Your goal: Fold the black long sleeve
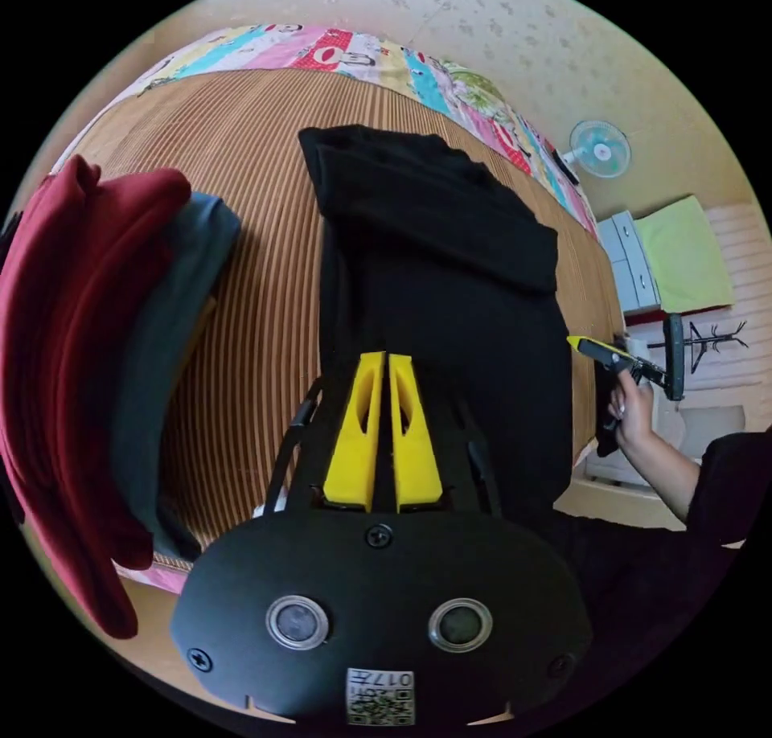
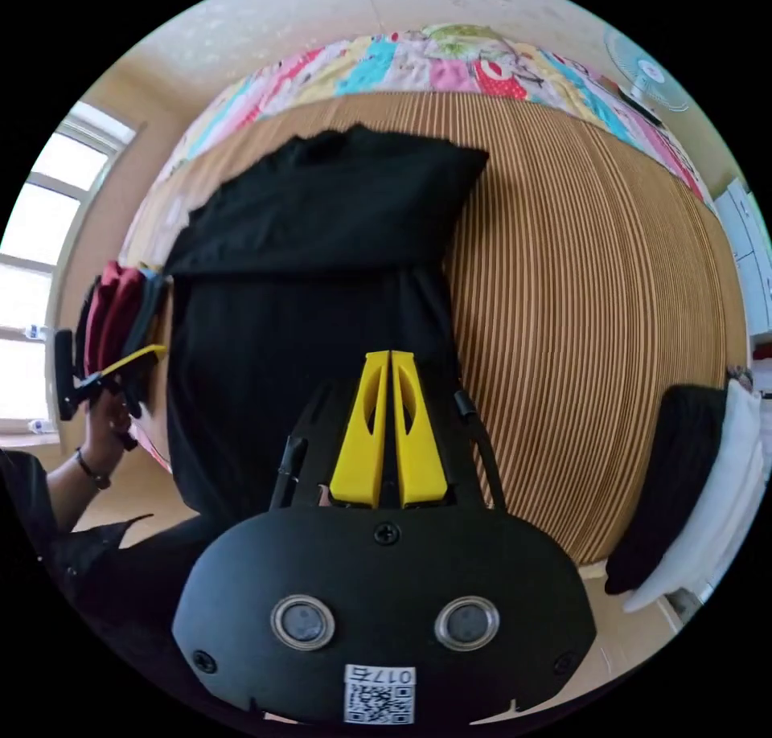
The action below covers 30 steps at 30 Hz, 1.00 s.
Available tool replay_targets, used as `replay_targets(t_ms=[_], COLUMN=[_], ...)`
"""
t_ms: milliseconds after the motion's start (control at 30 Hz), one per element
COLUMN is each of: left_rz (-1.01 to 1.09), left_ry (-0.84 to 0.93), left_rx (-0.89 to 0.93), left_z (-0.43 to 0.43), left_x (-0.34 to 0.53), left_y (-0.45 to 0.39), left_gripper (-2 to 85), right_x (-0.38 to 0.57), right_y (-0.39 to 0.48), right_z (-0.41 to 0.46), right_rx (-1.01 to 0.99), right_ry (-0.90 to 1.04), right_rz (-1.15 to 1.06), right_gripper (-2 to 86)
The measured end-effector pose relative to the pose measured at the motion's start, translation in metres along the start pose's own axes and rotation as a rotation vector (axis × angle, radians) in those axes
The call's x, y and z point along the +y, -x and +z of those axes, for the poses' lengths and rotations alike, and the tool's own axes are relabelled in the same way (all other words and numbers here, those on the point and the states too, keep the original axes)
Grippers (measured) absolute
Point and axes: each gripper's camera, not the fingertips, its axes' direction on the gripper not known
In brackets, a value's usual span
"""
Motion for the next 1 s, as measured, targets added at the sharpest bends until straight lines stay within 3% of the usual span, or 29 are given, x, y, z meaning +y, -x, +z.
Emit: replay_targets(t_ms=[167, 400, 500, 667, 767, 1000], left_rz=[0.008, 0.008, 0.089, 0.026, -0.054, -0.236], left_ry=[-0.082, -0.156, -0.215, -0.038, 0.046, 0.184], left_rx=[-0.028, 0.028, 0.145, 0.158, 0.07, 0.09], left_z=[0.012, -0.021, -0.051, -0.052, -0.049, -0.038], left_x=[-0.056, -0.16, -0.138, -0.059, -0.01, 0.027], left_y=[-0.013, -0.002, 0.012, 0.048, 0.066, 0.088], left_gripper=[-0.8, -0.4, 1.8, 12.3, 12.4, 5.2], right_x=[-0.031, -0.133, -0.11, -0.033, 0.014, 0.061], right_y=[-0.012, -0.058, -0.077, -0.121, -0.15, -0.193], right_z=[0.017, -0.016, -0.061, -0.065, -0.051, -0.024], right_rx=[-0.023, -0.274, -0.372, -0.312, -0.282, -0.414], right_ry=[-0.073, -0.077, -0.211, -0.101, 0.037, 0.153], right_rz=[0.159, 0.226, 0.1, 0.083, 0.138, 0.289], right_gripper=[0.7, 0.8, 1.4, 5.5, 8.1, 11.2])
